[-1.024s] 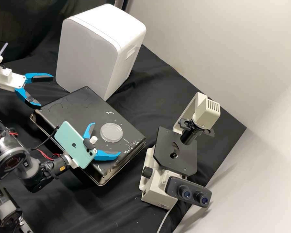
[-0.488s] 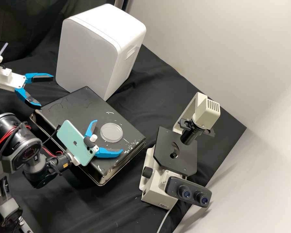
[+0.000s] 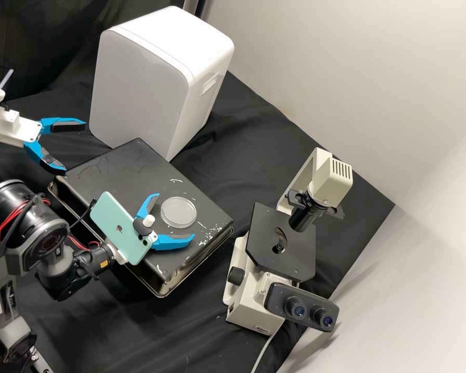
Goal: Place the petri dish on the microscope
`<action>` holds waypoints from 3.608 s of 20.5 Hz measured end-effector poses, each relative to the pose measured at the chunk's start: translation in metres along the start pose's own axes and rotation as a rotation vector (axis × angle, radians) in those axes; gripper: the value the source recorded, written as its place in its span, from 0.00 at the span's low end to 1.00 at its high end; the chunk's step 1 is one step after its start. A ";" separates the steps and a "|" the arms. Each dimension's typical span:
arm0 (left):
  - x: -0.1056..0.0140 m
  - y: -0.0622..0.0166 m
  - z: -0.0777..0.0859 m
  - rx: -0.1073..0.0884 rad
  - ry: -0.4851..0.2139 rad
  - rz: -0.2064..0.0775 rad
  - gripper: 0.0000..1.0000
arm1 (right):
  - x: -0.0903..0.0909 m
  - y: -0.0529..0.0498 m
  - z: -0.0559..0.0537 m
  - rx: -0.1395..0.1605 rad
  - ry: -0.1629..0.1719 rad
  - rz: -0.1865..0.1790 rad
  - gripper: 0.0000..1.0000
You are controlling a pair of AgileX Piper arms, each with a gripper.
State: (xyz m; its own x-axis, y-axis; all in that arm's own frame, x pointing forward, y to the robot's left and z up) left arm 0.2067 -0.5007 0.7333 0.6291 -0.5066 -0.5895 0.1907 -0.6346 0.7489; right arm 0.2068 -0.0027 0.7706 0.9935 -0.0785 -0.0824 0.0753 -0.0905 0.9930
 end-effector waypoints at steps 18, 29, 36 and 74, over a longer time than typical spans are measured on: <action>0.000 -0.0005 0.000 -0.002 0.000 -0.002 1.00 | 0.001 0.000 0.000 0.001 0.000 0.002 0.00; 0.000 -0.0005 0.000 -0.002 0.000 -0.002 1.00 | 0.001 -0.002 0.000 0.000 0.001 -0.003 1.00; 0.000 -0.0005 0.000 -0.002 0.000 -0.002 1.00 | 0.001 -0.003 -0.001 -0.001 0.007 -0.010 1.00; 0.000 -0.0005 0.000 -0.002 0.000 -0.002 1.00 | 0.058 0.000 0.007 -0.021 -0.004 0.056 1.00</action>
State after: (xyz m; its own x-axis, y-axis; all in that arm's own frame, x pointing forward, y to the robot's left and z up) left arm 0.2069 -0.5003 0.7329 0.6290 -0.5053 -0.5909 0.1932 -0.6346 0.7483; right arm 0.2639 -0.0143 0.7654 0.9959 -0.0867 -0.0271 0.0215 -0.0646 0.9977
